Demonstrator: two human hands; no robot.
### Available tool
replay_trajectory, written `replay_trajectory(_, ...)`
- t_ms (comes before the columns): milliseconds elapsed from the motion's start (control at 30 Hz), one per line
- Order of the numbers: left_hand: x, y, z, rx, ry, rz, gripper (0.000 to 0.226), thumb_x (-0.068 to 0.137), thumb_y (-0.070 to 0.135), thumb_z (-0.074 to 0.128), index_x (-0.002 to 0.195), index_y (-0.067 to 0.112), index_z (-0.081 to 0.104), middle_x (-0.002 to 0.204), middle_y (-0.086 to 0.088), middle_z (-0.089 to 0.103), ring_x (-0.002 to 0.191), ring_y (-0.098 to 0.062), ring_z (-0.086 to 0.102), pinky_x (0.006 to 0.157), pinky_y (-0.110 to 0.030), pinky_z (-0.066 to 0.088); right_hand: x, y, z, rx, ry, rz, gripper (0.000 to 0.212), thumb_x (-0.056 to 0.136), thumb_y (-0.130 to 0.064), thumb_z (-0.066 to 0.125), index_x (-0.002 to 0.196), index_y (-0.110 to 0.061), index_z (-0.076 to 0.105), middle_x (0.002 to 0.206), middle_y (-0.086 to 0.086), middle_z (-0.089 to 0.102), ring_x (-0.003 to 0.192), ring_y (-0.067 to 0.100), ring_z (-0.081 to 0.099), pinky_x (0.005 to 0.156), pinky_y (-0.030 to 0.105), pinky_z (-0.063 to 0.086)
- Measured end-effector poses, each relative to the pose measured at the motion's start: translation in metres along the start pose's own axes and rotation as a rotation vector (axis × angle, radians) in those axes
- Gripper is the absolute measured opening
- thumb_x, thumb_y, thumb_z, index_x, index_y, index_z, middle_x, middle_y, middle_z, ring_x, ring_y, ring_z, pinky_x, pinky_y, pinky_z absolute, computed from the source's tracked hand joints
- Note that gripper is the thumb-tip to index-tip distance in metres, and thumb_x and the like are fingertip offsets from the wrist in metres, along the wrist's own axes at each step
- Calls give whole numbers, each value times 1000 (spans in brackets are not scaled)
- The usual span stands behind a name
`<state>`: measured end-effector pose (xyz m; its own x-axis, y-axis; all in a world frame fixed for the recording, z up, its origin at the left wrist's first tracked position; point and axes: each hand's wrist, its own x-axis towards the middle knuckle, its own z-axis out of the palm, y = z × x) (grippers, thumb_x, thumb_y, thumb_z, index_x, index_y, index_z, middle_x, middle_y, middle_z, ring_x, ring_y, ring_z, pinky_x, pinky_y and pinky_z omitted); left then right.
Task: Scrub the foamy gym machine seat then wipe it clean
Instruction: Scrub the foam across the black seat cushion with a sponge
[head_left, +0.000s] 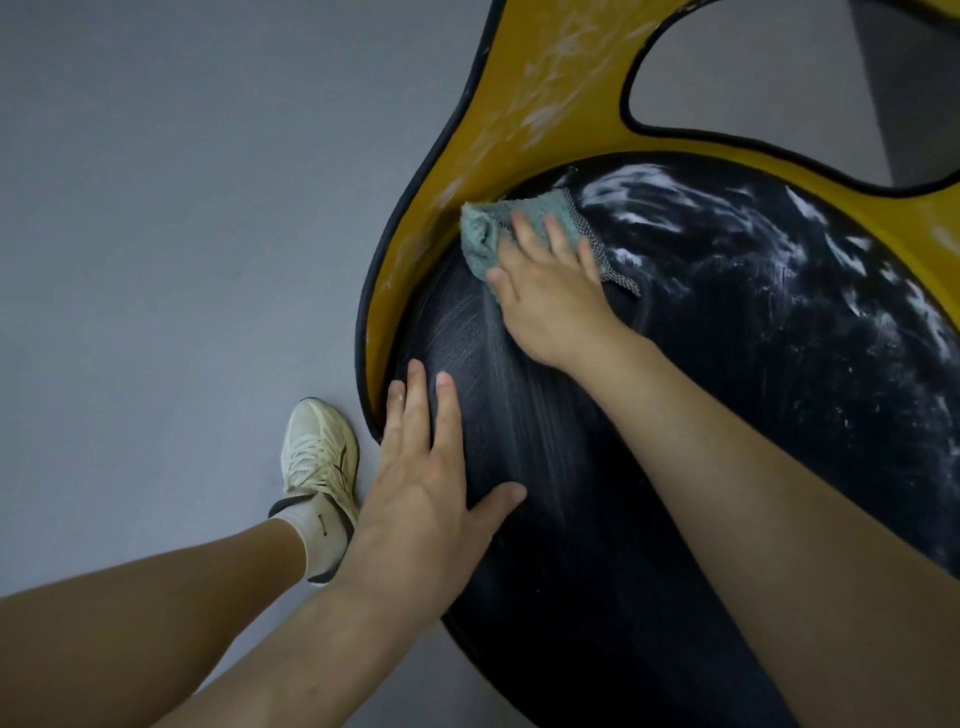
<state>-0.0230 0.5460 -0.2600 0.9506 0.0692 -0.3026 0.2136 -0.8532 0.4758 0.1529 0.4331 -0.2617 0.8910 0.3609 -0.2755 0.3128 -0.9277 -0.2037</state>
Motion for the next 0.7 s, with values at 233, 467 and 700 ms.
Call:
replay_trajectory(233,3,-4,5,-80,80,78,79,103,34,47,160,17,-6,156,6,-31,144,-8,-30,114,-20,-15,-124,0,34,22,23,-140,55,108,-37,17,159,-17,26,171,-1,10,157,24,1,127,50,12)
replay_trajectory(467,4,-2,5,-26,93,73,81,102,39,47,160,16,-4,165,-3,-21,149,-15,-23,118,-28,-8,-104,10,29,2,-15,-153,55,109,-38,18,162,-21,15,171,-4,-2,157,22,-8,127,52,3)
replay_trajectory(700,18,6,-9,15,56,57,89,98,55,42,160,17,-10,166,-5,-23,153,-18,-19,120,-27,-9,12,-9,0,14,16,-3,55,111,-34,18,163,-18,11,171,-1,-6,156,26,-12,125,52,-5)
